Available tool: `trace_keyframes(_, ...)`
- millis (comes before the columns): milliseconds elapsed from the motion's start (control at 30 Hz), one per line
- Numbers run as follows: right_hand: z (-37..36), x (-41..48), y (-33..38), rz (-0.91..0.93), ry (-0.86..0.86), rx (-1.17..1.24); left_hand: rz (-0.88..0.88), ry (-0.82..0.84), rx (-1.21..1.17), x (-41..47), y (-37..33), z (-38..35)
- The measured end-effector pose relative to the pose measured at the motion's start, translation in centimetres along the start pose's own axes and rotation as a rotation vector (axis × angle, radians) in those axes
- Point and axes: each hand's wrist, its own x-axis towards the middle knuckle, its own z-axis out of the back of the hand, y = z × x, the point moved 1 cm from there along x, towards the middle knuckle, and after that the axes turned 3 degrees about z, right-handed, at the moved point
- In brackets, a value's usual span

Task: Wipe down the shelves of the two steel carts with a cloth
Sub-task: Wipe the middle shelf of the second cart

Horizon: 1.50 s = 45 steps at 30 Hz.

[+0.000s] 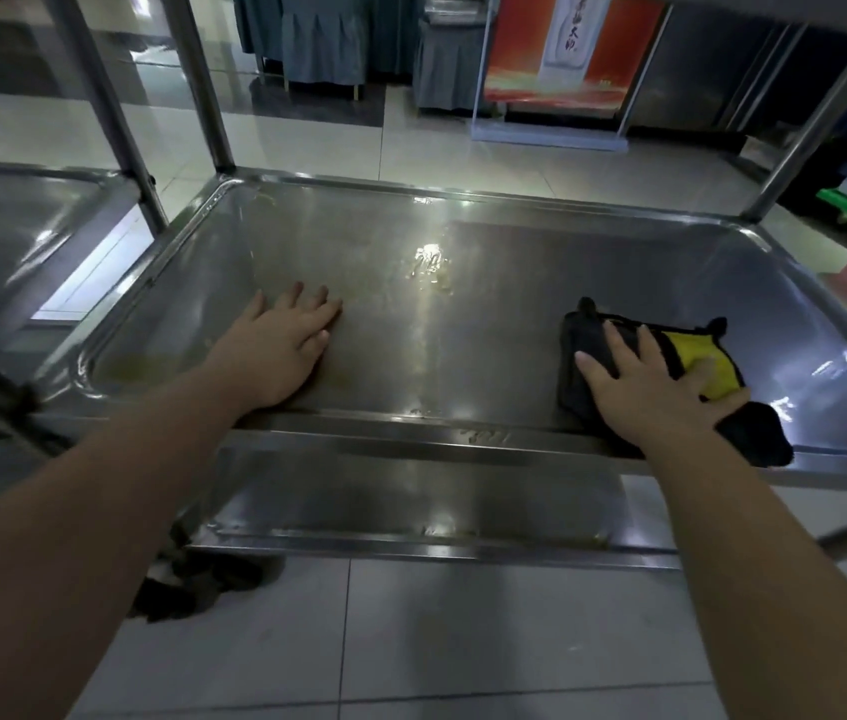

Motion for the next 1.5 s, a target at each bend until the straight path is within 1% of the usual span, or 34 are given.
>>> trace_keyframes(67, -0.5, -1.1, 3.0, 0.012, -0.009, -0.014, -0.005, 0.0, -0.01, 0.2, 0.1, -0.3)
trace_keyframes(200, -3.1, -5.3, 12.7, 0.188, -0.021, -0.021, 0.003, -0.012, -0.028, 0.2, 0.3, -0.4)
trace_keyframes(300, -5.1, -9.1, 20.2, 0.318, 0.037, -0.08, -0.008, -0.015, -0.045, 0.1, 0.3, -0.3)
trace_keyframes(367, -5.6, -10.3, 22.2, 0.369, 0.057, -0.096, -0.001, -0.003, -0.081, 0.1, 0.6, -0.1)
trace_keyframes(433, -5.4, -10.1, 21.1, 0.408, 0.028, -0.068, -0.003, -0.006, -0.093, -0.1, 0.6, 0.0)
trace_keyframes(500, -4.9, -9.1, 17.7, 0.435, -0.004, -0.049, -0.014, -0.021, -0.072, -0.2, 0.5, -0.2)
trace_keyframes(533, -4.4, -8.3, 15.6, 0.42, -0.006, -0.046, -0.015, -0.024, -0.063, -0.2, 0.4, -0.2)
trace_keyframes(600, -3.1, -6.1, 11.2, 0.319, 0.001, -0.037, -0.01, -0.024, -0.052, -0.2, 0.4, -0.3)
trace_keyframes(700, -0.9, -2.9, 6.1, 0.094, 0.035, 0.019, 0.005, -0.015, -0.051, 0.0, 0.3, -0.4)
trace_keyframes(767, -0.3, -1.7, 5.3, -0.005, 0.054, 0.042, 0.013, -0.022, -0.06, 0.0, 0.1, -0.5)
trace_keyframes(833, -0.2, -1.6, 6.6, -0.043, 0.041, 0.051, 0.015, -0.027, -0.067, 0.0, 0.0, -0.6)
trace_keyframes(900, -0.9, -2.4, 9.7, 0.018, 0.005, 0.047, 0.027, -0.036, -0.15, 0.1, 0.1, -0.6)
trace_keyframes(1000, -3.1, -5.5, 17.1, 0.248, -0.003, -0.005, 0.053, -0.122, -0.424, -0.1, 0.2, -0.3)
trace_keyframes(1067, -4.8, -8.1, 22.2, 0.402, 0.033, -0.071, 0.071, -0.216, -0.54, -0.5, 0.2, 0.1)
trace_keyframes(1133, -5.5, -9.2, 25.2, 0.483, 0.105, -0.113, 0.13, -0.277, -0.569, -0.8, 0.4, 0.6)
trace_keyframes(1200, -5.1, -8.9, 25.4, 0.513, 0.152, -0.059, 0.169, -0.273, -0.46, -1.0, 0.5, 1.0)
trace_keyframes(1267, -4.4, -8.4, 23.8, 0.567, 0.152, 0.061, 0.135, -0.262, -0.254, -1.1, -0.1, 1.5)
trace_keyframes(1333, -3.4, -8.1, 21.7, 0.632, 0.133, 0.166, 0.119, -0.261, -0.141, -1.0, -1.1, 2.6)
trace_keyframes(1367, -2.9, -7.8, 20.6, 0.647, 0.086, 0.186, 0.124, -0.241, -0.134, -0.8, -1.7, 3.2)
trace_keyframes(1400, -2.4, -7.2, 19.5, 0.651, 0.0, 0.181, 0.135, -0.204, -0.152, -0.5, -2.4, 3.7)
trace_keyframes(1467, -1.4, -5.6, 17.2, 0.635, -0.168, 0.134, 0.147, -0.053, -0.168, 0.1, -4.7, 3.9)
trace_keyframes(1500, -1.0, -4.6, 16.2, 0.621, -0.198, 0.098, 0.161, 0.037, -0.136, 0.2, -6.3, 3.4)
